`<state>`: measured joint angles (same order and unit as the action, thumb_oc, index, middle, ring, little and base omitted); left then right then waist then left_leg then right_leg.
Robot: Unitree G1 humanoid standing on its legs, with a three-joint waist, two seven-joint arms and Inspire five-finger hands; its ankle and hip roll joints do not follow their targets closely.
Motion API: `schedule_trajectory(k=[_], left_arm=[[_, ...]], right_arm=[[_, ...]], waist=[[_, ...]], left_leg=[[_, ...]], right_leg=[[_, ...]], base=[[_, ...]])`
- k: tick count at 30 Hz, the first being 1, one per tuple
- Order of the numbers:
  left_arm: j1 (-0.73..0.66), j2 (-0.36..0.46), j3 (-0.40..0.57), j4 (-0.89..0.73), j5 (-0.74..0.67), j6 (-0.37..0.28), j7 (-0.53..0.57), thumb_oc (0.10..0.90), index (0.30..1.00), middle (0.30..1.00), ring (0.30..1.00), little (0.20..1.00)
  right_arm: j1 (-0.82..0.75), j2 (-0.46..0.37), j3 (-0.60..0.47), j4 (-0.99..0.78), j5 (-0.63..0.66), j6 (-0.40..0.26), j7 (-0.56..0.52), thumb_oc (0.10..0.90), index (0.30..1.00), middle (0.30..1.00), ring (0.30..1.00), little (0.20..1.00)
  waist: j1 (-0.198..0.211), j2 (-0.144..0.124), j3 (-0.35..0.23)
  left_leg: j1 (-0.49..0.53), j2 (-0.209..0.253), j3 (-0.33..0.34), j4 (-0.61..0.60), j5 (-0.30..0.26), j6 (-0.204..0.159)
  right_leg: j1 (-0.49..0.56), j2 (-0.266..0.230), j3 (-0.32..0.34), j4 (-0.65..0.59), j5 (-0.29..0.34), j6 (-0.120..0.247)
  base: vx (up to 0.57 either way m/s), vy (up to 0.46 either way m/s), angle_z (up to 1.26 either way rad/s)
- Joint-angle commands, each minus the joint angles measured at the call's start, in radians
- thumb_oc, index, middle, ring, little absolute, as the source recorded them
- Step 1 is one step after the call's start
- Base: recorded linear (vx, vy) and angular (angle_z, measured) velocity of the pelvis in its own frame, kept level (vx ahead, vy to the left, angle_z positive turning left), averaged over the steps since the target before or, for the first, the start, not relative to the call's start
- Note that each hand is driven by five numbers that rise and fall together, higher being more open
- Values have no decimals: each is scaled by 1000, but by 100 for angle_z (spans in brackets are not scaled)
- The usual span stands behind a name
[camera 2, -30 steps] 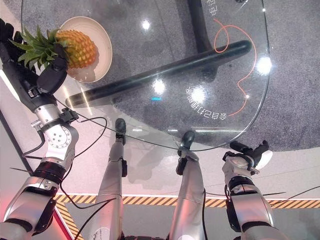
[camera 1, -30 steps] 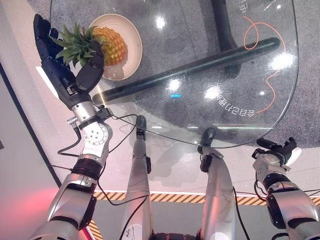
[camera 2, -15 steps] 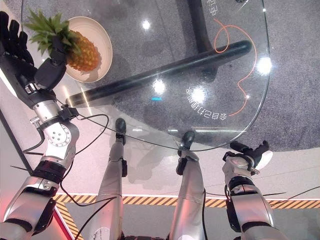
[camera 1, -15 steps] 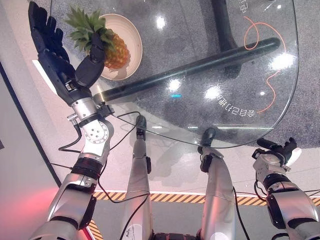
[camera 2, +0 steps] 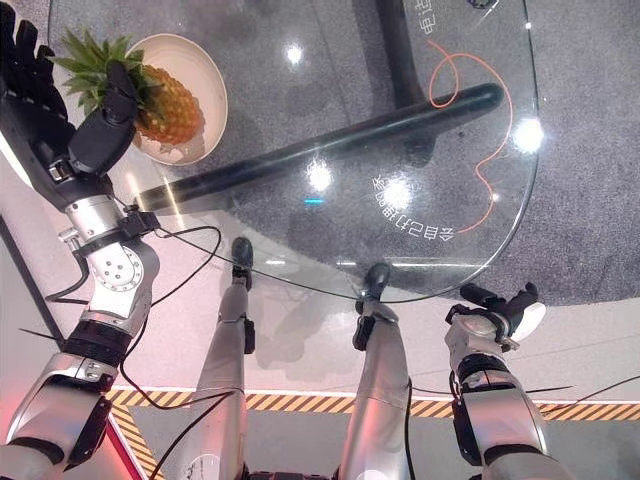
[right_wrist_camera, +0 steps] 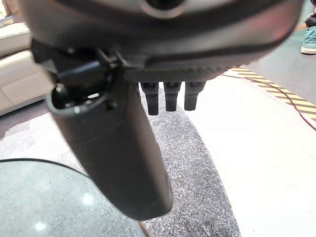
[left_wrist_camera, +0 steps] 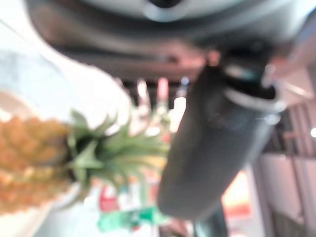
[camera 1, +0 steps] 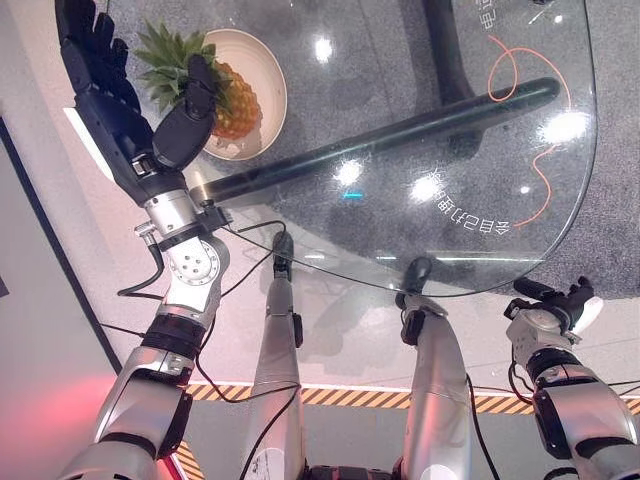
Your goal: Pick up the fruit to the plate
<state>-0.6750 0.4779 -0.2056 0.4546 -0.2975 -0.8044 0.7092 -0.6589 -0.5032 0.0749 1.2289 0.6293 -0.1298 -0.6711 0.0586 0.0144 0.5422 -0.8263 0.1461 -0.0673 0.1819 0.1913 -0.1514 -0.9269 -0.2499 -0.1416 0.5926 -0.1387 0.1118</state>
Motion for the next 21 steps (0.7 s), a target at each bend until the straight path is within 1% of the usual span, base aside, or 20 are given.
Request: schedule_trajectory(k=[1, 4, 9, 16, 17, 19, 21], left_arm=[[-26, 22, 92, -84, 54, -60, -7, 800, 900, 900, 900, 900], [-4, 21, 96, -85, 45, -59, -23, 800, 900, 900, 900, 900], [40, 24, 102, -92, 13, -48, -74, 800, 900, 900, 900, 900], [81, 35, 111, -84, -20, -37, -128, 800, 900, 900, 900, 900], [85, 36, 112, -86, -18, -32, -128, 800, 900, 900, 900, 900], [101, 37, 116, -87, -14, -8, -132, 800, 900, 900, 900, 900], [109, 42, 120, -75, -31, 8, -142, 800, 900, 900, 900, 900]], right_arm=[[87, -38, -48, -7, 0, -44, -61, 800, 900, 900, 900, 900], [99, -35, -52, -7, -2, -51, -58, 800, 900, 900, 900, 900], [119, -35, -63, -8, 12, -51, -54, 800, 900, 900, 900, 900], [151, -25, -81, 0, 19, -47, -43, 800, 900, 900, 900, 900], [154, -21, -83, 0, 21, -46, -44, 800, 900, 900, 900, 900], [173, -14, -88, -1, 27, -40, -43, 800, 900, 900, 900, 900], [188, -8, -99, 1, 18, -37, -40, 800, 900, 900, 900, 900]], waist=[[1, -9, -22], [3, -8, -22], [13, -12, -22], [22, -22, -22], [21, -22, -22], [23, -25, -22], [22, -26, -22]], left_leg=[[-3, -69, 19, 174, -180, 59], [11, -70, 19, 172, -180, 58], [56, -70, 19, 159, -177, 57], [160, -63, 19, 125, -173, 49], [174, -64, 21, 111, -161, 50], [229, -63, 28, 85, -163, 47], [273, -65, 32, 54, -147, 46]], right_leg=[[121, 47, -17, -191, 131, 0], [134, 47, -18, -189, 128, -1], [188, 44, -27, -198, 125, 1], [293, 40, -27, -232, 126, 7], [307, 41, -25, -246, 137, 7], [362, 39, -24, -271, 135, 14], [405, 35, -24, -303, 152, 17]], base=[[0, 0, 0], [0, 0, 0], [-20, -14, 1], [-14, -20, 6], [0, 0, 0], [0, 0, 0], [0, 0, 0]])
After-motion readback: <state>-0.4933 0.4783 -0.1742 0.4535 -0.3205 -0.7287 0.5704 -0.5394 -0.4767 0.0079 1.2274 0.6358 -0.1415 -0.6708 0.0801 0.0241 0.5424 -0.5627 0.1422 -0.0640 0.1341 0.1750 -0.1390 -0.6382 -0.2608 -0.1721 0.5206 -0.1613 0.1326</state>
